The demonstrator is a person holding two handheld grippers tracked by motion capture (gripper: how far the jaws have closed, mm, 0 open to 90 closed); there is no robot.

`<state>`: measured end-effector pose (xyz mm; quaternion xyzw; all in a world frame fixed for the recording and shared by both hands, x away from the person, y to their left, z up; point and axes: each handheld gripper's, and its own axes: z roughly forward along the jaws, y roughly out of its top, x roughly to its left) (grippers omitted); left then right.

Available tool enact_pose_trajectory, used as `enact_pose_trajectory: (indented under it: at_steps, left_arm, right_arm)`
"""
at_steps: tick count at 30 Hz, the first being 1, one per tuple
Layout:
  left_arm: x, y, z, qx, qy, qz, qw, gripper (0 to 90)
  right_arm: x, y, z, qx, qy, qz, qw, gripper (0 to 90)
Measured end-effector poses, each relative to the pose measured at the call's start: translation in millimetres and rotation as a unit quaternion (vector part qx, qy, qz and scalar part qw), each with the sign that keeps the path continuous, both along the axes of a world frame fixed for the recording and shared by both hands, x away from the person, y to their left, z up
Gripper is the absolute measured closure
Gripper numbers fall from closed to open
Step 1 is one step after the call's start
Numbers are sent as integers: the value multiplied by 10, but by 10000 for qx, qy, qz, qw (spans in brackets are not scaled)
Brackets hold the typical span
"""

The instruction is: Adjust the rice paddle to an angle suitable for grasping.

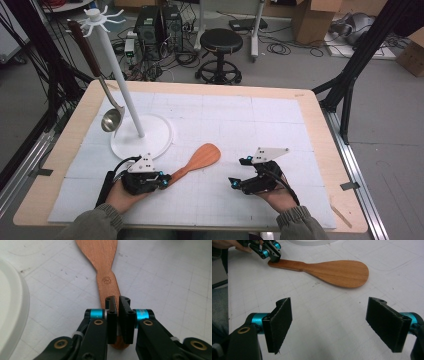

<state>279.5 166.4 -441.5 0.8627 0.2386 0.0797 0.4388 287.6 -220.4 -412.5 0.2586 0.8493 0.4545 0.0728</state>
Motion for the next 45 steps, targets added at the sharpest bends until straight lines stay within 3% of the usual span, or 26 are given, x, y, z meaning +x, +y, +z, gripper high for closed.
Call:
enact_pose_trajectory:
  at_steps: [4,14,19,23,32,45]
  left_arm:
    - [21,-12,16,-114,-1,63,9999,746]
    - [74,-150,-43,46,-24,200,9998,551]
    - [80,-174,-82,287,-74,143,9995,556]
    - [82,-168,-79,270,-89,156,9995,634]
    - [109,-88,-65,280,-4,126,9995,648]
    - [108,-74,-93,256,-78,58,9996,634]
  right_arm:
    - [7,1,-3,-12,2,7,10000,202]
    - [14,16,-17,-31,15,12,10000,202]
    - [14,17,-16,-25,46,10,10000,202]
    - [21,16,-18,-25,36,12,10000,202]
    - [21,15,-25,-31,35,20,10000,201]
    - [45,18,-34,15,72,1,10000,200]
